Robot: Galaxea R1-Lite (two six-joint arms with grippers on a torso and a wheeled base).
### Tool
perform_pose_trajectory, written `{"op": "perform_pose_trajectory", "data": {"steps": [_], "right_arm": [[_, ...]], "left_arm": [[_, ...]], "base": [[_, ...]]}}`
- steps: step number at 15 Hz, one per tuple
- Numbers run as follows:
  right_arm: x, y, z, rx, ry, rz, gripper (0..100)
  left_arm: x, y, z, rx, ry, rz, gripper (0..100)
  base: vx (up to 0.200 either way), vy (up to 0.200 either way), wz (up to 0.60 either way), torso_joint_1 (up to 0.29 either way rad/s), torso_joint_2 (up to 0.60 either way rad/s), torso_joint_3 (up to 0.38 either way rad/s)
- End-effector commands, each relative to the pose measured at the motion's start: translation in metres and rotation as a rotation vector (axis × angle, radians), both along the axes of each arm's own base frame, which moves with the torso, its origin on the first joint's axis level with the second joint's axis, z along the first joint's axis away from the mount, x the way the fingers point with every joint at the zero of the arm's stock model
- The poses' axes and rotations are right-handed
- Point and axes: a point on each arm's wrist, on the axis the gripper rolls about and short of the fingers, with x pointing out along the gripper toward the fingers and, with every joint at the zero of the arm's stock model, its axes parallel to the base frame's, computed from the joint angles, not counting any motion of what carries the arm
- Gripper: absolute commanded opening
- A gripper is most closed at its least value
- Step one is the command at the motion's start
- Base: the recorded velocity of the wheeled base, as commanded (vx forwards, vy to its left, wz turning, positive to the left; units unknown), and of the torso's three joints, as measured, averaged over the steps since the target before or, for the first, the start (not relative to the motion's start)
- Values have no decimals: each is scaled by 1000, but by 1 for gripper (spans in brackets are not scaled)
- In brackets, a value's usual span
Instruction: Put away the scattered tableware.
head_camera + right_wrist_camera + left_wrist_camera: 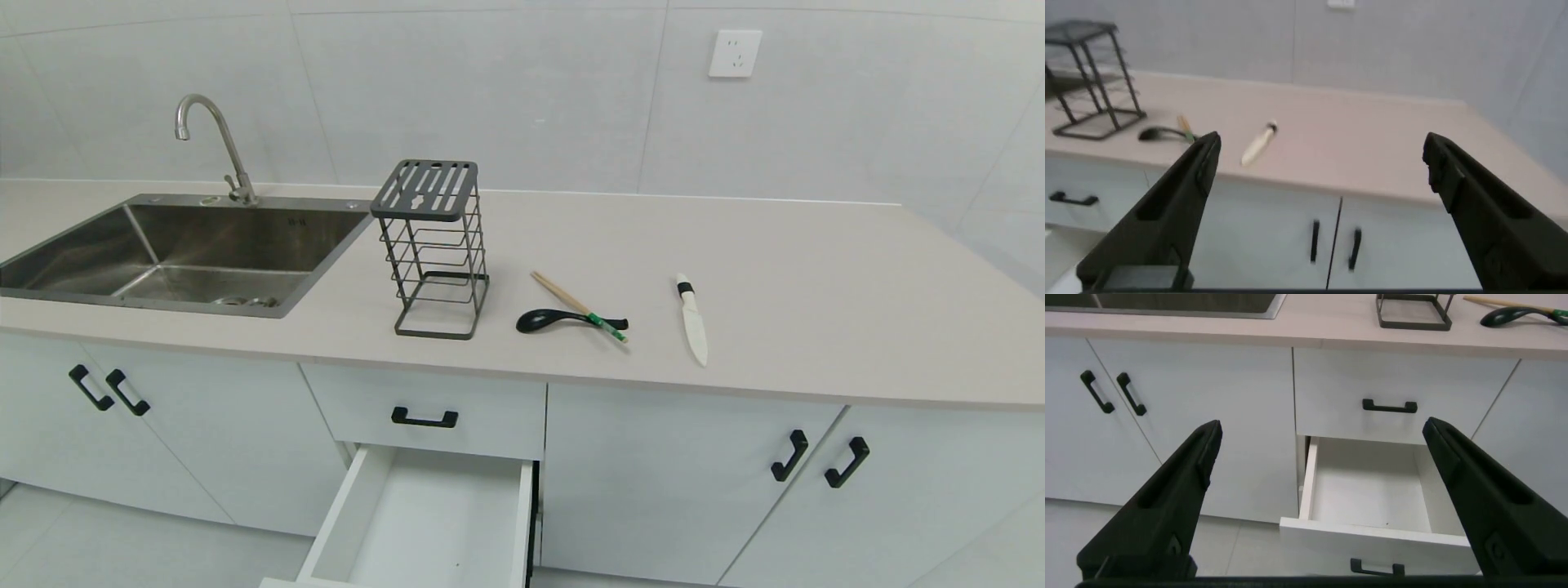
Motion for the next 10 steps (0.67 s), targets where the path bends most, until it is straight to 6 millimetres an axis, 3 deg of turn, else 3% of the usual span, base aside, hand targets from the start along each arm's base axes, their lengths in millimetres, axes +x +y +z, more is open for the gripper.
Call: {"op": "perform_pose_trajectory", "data": {"steps": [1,6,7,8,10], "right_arm": [[31,1,27,-16,124,62,100],[72,2,24,-41,329,138,100],[72,2,24,-41,329,138,100],[95,9,22,-45,434,225,100],[120,18,17,-60,548,289,100]], "left_arm": [[0,0,0,0,2,0,100],[0,0,0,0,0,0,100],[0,0,0,0,0,0,100],[0,0,0,0,2,0,100],[0,0,0,0,0,0,100]], "base": [[0,0,0,0,0,0],[0,0,0,0,0,0],[0,0,0,0,0,0],[0,0,0,0,0,0],[0,0,0,0,0,0]]}}
